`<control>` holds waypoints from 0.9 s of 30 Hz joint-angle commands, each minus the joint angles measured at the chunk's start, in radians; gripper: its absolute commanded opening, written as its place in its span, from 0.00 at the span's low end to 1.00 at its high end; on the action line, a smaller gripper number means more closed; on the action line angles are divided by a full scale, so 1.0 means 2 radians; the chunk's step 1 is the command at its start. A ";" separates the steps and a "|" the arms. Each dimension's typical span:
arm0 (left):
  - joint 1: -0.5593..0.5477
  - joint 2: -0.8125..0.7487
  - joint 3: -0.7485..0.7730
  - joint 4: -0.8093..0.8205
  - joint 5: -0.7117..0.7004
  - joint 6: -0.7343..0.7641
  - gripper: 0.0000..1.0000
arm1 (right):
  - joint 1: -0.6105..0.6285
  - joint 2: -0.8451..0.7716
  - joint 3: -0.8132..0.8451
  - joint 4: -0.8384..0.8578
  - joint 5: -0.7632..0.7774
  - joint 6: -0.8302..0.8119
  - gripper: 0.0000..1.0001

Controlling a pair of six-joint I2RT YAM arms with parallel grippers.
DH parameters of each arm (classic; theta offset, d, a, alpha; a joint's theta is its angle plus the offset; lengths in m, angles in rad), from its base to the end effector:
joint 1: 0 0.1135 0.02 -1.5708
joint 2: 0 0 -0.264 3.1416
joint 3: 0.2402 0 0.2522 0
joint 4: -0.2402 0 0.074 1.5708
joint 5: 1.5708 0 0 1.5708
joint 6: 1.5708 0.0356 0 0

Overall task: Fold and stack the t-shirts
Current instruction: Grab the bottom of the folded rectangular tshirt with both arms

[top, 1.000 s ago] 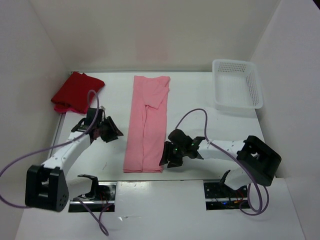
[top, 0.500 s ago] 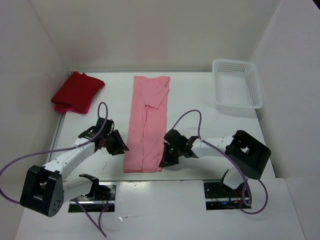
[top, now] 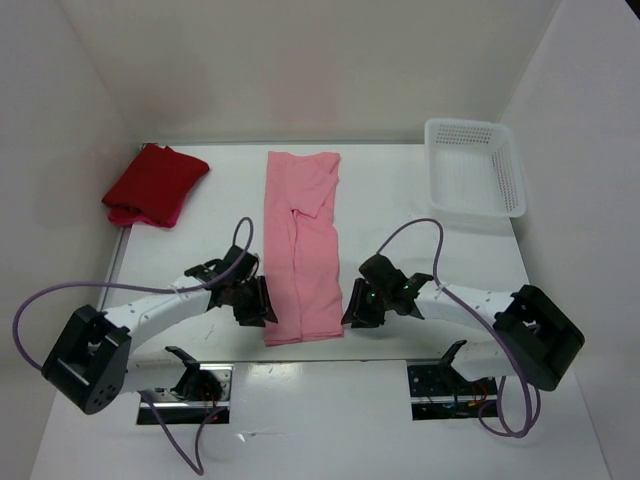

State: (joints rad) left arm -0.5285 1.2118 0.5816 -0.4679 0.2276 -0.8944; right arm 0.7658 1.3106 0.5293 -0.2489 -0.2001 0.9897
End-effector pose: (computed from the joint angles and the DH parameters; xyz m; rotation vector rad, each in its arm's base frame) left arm 0.1773 -0.1128 0.1680 -0.4411 2.8152 -0.6945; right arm 0.1568 0.1606 0.1453 0.2389 2.8327 0.7880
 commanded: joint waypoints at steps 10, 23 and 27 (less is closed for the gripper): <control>-0.039 0.040 0.001 -0.068 -0.003 -0.054 0.46 | 0.002 -0.034 -0.023 0.028 -0.047 0.020 0.46; -0.023 -0.041 -0.050 -0.030 -0.003 -0.120 0.60 | 0.002 0.017 -0.018 0.055 -0.074 0.010 0.46; -0.019 -0.053 -0.061 -0.008 0.004 -0.126 0.50 | 0.007 0.035 -0.002 0.059 -0.079 0.000 0.40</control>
State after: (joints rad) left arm -0.5732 1.1286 0.4717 -0.5247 0.2249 -1.1080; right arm 0.7681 1.3624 0.4927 -0.1711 -0.3412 1.0153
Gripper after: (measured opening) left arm 0.512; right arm 0.405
